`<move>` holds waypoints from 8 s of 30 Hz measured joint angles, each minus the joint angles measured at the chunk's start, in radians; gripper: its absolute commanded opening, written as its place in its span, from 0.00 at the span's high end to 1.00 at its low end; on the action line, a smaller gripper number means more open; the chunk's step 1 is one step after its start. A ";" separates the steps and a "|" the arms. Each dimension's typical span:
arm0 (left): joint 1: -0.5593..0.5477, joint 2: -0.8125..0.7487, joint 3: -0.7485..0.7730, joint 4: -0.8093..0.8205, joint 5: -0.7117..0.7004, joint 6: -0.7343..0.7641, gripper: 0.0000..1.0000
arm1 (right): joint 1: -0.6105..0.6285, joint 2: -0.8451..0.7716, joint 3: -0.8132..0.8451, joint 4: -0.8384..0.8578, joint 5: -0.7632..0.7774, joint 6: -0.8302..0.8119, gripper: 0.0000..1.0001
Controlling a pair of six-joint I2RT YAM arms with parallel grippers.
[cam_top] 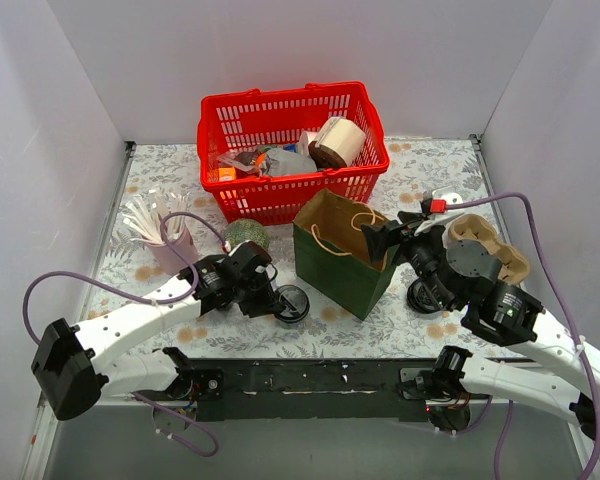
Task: Pack the takeout coffee
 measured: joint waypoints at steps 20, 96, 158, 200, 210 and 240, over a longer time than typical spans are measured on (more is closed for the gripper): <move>0.000 0.002 0.101 -0.080 -0.048 0.090 1.00 | 0.000 -0.060 -0.014 -0.005 0.053 -0.013 0.14; 0.000 -0.217 0.000 -0.077 -0.166 0.067 1.00 | 0.599 0.665 -0.096 -0.659 -0.206 -0.632 0.41; 0.001 -0.607 -0.058 -0.077 -0.164 0.064 1.00 | 0.156 0.922 0.163 -0.150 -0.285 0.266 0.45; -0.002 -0.308 -0.134 0.040 -0.007 0.050 0.99 | 0.153 0.586 0.024 -0.045 -0.329 0.237 0.17; -0.002 -0.304 -0.177 0.063 -0.010 0.024 0.92 | 0.132 0.697 0.024 -0.072 -0.379 0.288 0.23; -0.002 -0.318 -0.190 0.081 -0.049 -0.019 0.78 | 0.075 0.705 0.019 -0.050 -0.546 0.365 0.23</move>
